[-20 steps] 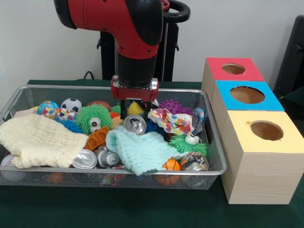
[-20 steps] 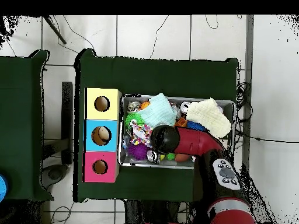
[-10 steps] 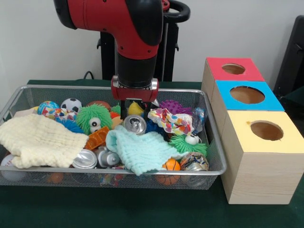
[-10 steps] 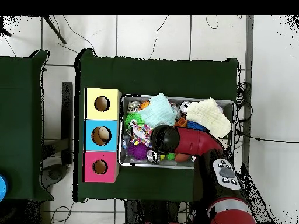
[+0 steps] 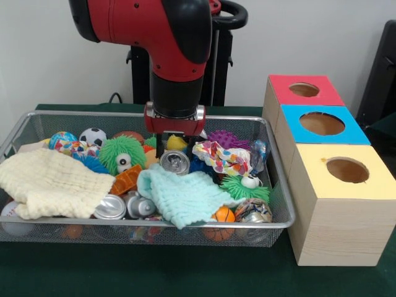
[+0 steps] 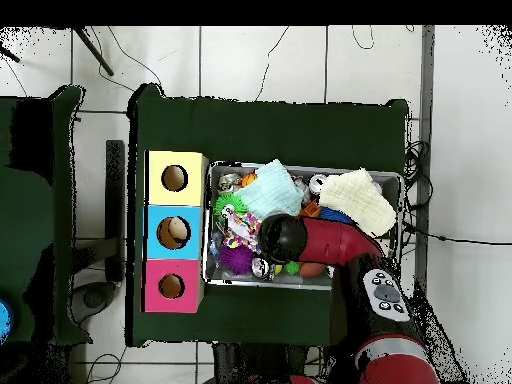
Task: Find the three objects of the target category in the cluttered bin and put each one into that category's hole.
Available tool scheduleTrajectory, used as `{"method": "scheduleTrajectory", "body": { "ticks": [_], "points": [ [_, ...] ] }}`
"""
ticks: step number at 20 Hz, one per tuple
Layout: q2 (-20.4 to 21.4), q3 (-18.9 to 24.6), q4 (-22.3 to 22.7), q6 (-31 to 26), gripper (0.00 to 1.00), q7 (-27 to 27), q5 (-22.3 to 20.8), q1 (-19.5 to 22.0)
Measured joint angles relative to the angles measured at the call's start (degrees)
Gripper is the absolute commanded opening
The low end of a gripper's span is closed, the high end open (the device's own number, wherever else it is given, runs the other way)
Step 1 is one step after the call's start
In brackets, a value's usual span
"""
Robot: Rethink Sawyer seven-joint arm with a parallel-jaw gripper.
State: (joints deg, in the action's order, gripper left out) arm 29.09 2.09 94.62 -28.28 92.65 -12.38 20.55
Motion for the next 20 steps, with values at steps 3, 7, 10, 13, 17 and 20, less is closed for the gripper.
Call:
{"method": "scheduleTrajectory", "body": {
  "ticks": [3,7,10,13,17,20],
  "points": [
    [0.0,0.0,-0.1,0.0,1.00,0.0,-0.1,0.0],
    [-0.1,0.0,-0.2,0.0,1.00,0.0,-0.3,0.0],
    [-0.1,0.0,-0.2,0.0,1.00,0.0,-0.4,0.0],
    [-0.1,0.0,-0.2,0.0,1.00,0.0,-0.4,0.0],
    [-0.1,0.0,-0.2,0.0,0.00,0.0,-0.4,0.0],
    [-0.1,0.0,-0.2,0.0,0.00,0.0,-0.4,0.0]
  ]
}}
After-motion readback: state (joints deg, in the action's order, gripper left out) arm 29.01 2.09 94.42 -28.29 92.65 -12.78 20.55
